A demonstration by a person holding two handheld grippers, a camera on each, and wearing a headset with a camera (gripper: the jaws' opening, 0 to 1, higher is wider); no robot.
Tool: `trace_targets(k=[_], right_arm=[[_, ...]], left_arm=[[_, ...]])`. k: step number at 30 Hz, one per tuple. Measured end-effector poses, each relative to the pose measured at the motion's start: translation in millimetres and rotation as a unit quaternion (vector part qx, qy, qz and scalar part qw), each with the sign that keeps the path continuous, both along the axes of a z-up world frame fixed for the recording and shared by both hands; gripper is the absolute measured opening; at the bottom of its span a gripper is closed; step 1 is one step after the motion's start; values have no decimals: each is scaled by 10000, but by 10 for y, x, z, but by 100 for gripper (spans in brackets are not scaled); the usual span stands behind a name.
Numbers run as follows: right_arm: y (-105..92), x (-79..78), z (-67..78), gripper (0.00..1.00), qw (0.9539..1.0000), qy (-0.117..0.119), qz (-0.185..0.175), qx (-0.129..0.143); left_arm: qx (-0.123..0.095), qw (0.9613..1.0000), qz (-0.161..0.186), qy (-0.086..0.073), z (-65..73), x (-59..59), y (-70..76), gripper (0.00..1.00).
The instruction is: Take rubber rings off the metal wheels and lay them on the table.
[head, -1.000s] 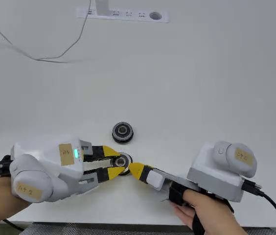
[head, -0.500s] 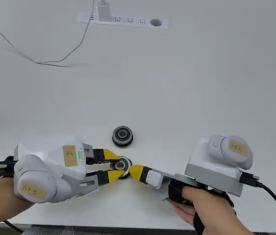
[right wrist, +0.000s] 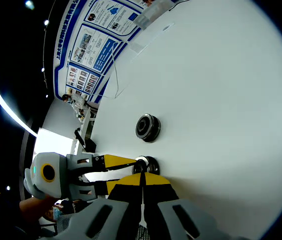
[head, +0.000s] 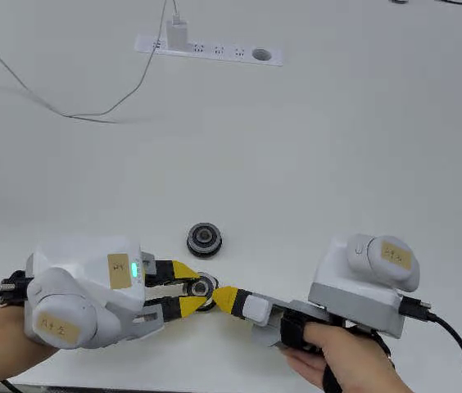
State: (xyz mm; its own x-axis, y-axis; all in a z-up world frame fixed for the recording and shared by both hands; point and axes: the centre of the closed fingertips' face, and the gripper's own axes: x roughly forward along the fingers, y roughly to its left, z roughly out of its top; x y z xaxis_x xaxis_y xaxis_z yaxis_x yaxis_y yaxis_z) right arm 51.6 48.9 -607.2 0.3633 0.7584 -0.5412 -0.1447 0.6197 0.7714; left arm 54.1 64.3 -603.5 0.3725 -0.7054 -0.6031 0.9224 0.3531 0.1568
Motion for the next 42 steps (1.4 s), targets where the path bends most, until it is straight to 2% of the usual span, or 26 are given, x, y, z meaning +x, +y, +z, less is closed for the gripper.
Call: trace_targets(k=[4,10,22,28,42], right_arm=[[9,-9,24,0,10000,-69,52,-20],[32,-23,57,0,9998,-134,132,-5],[69,-37,100,0,9986,-351,372,-148],[74,-58,124,0,9972,-505,497,-230],[113,-115,188,0,9934,-781,796,-257]], left_arm=[[40,10000,-59,-50,6,-5,-7,12],[28,10000,-26,-43,5,-7,-2,12],[6,10000,26,-38,1,-3,7,12],[-95,9999,65,1,7,-13,7,12],[-101,9999,70,-33,4,-21,9,12]])
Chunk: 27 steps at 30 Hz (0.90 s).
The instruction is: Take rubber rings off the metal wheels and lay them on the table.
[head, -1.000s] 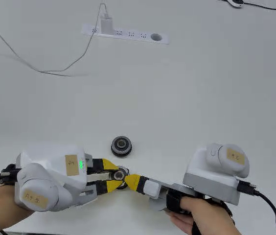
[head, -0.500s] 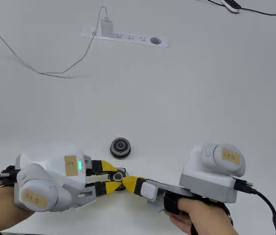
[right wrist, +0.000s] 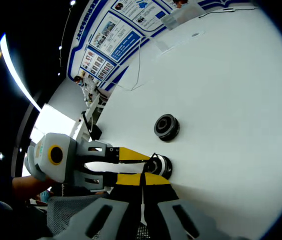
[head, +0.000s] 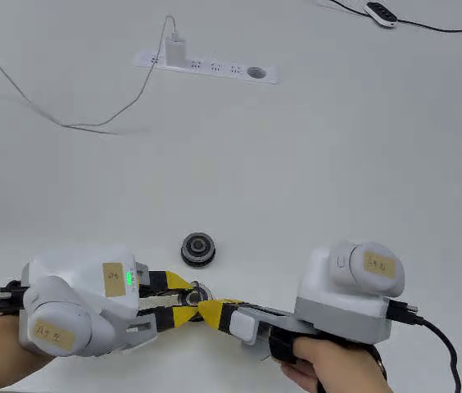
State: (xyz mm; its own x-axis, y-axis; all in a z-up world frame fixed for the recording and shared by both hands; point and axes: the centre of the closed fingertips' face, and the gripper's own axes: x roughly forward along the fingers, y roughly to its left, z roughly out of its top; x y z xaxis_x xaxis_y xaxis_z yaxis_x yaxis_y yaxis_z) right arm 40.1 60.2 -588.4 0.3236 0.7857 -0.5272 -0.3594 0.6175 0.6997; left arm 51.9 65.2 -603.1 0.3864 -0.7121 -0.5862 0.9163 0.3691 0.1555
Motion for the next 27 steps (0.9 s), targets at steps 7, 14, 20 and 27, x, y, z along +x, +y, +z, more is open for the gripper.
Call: trace_targets(k=[7,14,20,27], right_arm=[[-6,4,38,1,9999,-136,12,20],[-21,5,37,1,9997,-221,25,-49],[-34,48,16,1,9998,-121,-120,-64],[-53,83,-16,1,9997,-63,-227,-99]], left_arm=[[38,10000,2,-75,11,-7,-15,12],[57,9999,15,-117,10,-3,-9,12],[97,9999,62,-127,12,24,-20,13],[112,9998,71,-129,13,44,-27,13]])
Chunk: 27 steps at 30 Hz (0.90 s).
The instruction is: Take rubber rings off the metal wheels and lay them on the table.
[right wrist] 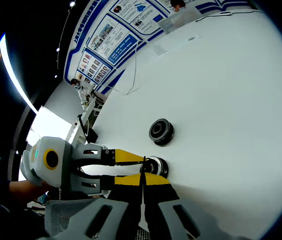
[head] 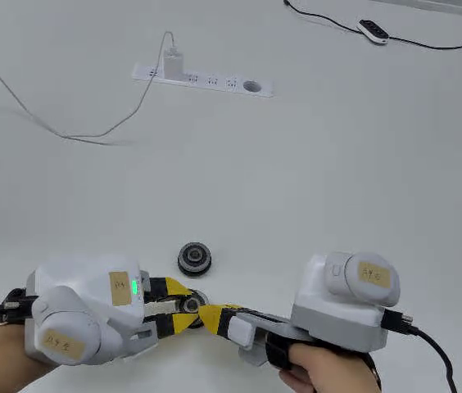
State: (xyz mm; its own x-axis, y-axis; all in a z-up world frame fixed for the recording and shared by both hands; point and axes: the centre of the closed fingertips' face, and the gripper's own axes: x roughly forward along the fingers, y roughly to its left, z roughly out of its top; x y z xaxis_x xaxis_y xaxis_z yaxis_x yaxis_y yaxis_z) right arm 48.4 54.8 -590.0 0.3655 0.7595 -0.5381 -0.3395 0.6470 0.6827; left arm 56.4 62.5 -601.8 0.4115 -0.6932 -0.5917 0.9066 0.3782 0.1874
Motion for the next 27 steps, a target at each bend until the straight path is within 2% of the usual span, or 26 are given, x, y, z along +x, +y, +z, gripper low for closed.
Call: trace_targets(k=[3,9,13,17,22,27], right_arm=[[2,7,-10,1,10000,30,-21,8],[-6,13,-30,1,9999,78,-65,12],[3,13,-18,1,9999,106,-91,71],[34,2,-4,1,9998,127,-63,140],[70,11,41,1,9996,109,-40,239],[87,20,79,1,9994,103,-45,335]], left_arm=[[-11,10000,19,8,0,0,3,13],[-131,9997,123,152,2,4,0,14],[-107,9997,144,162,2,11,24,16],[-172,9992,159,313,21,-14,61,18],[-311,9986,270,321,113,-7,122,20],[-414,9982,390,210,220,28,165,25]])
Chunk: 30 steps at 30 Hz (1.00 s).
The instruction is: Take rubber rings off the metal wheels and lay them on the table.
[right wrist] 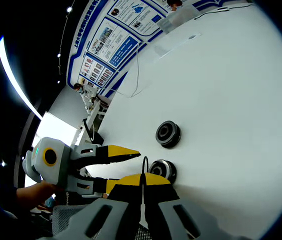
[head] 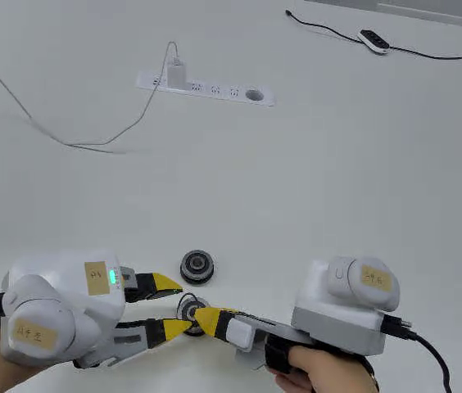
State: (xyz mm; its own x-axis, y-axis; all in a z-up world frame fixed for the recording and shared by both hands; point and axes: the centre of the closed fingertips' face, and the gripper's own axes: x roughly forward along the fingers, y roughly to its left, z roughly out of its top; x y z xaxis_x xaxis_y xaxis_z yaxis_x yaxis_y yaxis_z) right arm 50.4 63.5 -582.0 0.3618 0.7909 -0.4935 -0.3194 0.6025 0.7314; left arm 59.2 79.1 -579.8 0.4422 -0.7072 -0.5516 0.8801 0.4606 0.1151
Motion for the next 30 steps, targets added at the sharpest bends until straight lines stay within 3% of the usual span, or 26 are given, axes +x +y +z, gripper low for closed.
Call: trace_targets(k=[6,15,24,30], right_arm=[[-89,59,74,1,9997,-29,-205,103],[-433,271,90,1,9956,6,-916,201],[-763,301,-166,2,9885,222,-1457,-330],[-863,301,-265,2,9852,312,-1569,-607]], left_arm=[[-47,9999,132,-53,47,50,27,27],[-62,9998,139,-92,100,55,-8,27],[-49,9998,190,-46,80,48,24,26],[-57,9997,216,-53,89,51,32,26]])
